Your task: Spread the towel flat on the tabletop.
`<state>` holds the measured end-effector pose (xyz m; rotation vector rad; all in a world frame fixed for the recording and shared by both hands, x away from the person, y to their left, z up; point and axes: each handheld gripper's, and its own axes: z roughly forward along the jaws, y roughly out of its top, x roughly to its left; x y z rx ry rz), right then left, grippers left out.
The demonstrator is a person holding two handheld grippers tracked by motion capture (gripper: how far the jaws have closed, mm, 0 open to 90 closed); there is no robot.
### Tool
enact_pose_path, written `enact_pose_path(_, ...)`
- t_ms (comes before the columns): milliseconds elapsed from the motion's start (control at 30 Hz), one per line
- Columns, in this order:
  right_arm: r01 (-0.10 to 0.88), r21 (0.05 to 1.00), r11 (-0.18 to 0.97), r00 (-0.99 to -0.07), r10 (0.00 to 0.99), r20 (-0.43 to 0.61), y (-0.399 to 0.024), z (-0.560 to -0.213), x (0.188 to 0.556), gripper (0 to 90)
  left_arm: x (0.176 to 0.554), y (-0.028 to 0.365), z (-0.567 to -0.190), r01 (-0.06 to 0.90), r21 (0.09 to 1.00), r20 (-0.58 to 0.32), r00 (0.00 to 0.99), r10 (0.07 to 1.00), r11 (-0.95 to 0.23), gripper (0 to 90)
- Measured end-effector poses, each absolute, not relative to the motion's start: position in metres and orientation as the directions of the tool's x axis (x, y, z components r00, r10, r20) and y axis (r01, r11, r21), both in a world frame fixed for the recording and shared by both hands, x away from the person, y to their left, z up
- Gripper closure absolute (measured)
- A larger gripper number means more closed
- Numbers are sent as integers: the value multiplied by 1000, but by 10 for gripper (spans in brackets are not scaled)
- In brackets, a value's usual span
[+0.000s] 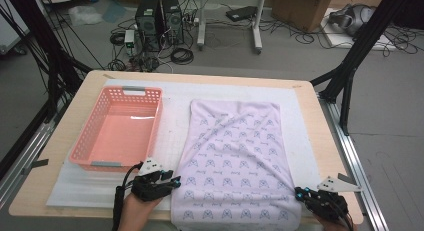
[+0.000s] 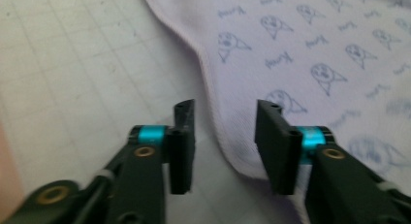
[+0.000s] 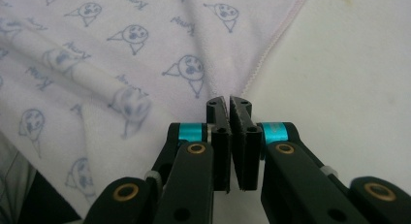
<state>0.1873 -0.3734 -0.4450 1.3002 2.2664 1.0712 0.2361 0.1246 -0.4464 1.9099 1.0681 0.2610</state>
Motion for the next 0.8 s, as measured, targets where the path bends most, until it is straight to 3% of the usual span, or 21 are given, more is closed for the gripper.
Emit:
enact_pose_path(100,594,751,290,-551,826,117,-375,-445,187,823,244,118,-443,549,806,-214,621,754,-224,511)
enact_pose_path(167,586,764,270,-540,833,119,-372,-443,191,704,253,114,-443,552,806,-214,609,764,-214,506)
enact_pose_path(233,581,773,255,-522,845,114,-370,-442,198,670,262,109,-445,567,795,-216,596,773,-215,506)
enact_pose_path(333,593,765,252,-503,857,109,-365,-442,212,645,270,101,-450,579,778,-199,594,779,-243,529)
enact_pose_path(400,611,748,259,-493,864,103,-362,-446,222,616,269,97,-450,557,783,-137,587,798,-276,587)
enact_pose_path(433,618,743,257,-491,864,109,-361,-447,225,631,269,97,-450,539,787,-98,589,802,-300,688)
enact_pose_path(467,616,747,251,-489,865,113,-360,-447,227,680,271,100,-450,551,782,-127,597,792,-290,794)
enact_pose_path(500,619,743,255,-502,856,124,-359,-447,229,797,272,101,-450,562,779,-140,590,795,-280,848)
enact_pose_path(533,606,742,285,-541,832,123,-356,-447,230,861,271,101,-448,565,771,-123,584,802,-293,855)
enact_pose_path(700,564,759,325,-644,749,158,-336,-442,227,871,266,120,-445,574,774,-116,542,832,-266,858)
enact_pose_path(800,545,773,325,-640,756,134,-335,-437,224,872,262,126,-446,576,775,-123,540,833,-259,856)
